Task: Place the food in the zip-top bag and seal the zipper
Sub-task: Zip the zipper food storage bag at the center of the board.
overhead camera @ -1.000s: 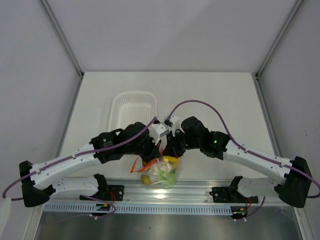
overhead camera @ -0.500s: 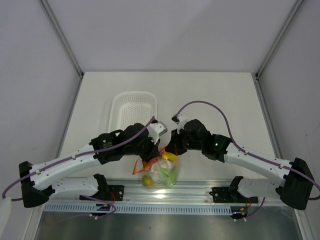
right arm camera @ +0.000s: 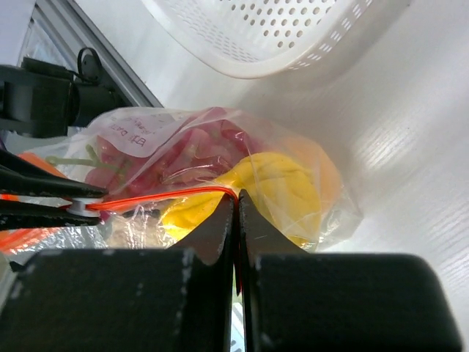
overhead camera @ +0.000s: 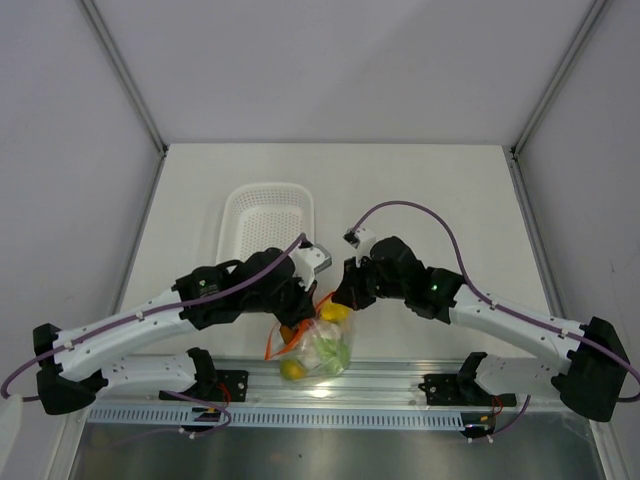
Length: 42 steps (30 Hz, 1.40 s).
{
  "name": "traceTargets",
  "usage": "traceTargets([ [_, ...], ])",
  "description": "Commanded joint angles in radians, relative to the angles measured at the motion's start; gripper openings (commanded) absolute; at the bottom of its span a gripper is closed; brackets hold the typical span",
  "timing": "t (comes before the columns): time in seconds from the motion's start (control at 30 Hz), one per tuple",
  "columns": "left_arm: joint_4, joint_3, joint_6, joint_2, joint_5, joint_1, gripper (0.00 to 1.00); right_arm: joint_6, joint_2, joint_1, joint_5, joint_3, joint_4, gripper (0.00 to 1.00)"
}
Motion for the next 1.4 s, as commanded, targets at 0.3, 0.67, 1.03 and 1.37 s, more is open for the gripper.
traceTargets([
  [0.3,0.069,0.098,0.035,-0.023,0.128,-0.023,0.01,-0.253,-0.072,-0.047,0.032,0.075,-0.166,0.0],
  [0.67,-0.014,0.039,-0.087,-0.117,-0.212,-0.023,0.88,-0.206,-0.282,0.002,0.167,-0.006,-0.209,0.0],
  [1.03,-0.075,-0.067,-0.291,-0.26,-0.436,0.111,0.95,-0.217,-0.382,0.077,0.192,-0.057,-0.176,0.0],
  [1.37,0.045,-0.159,-0.261,-0.108,-0.087,0.305,0.84,-0.226,-0.374,0.102,0.235,-0.04,-0.173,0.0],
])
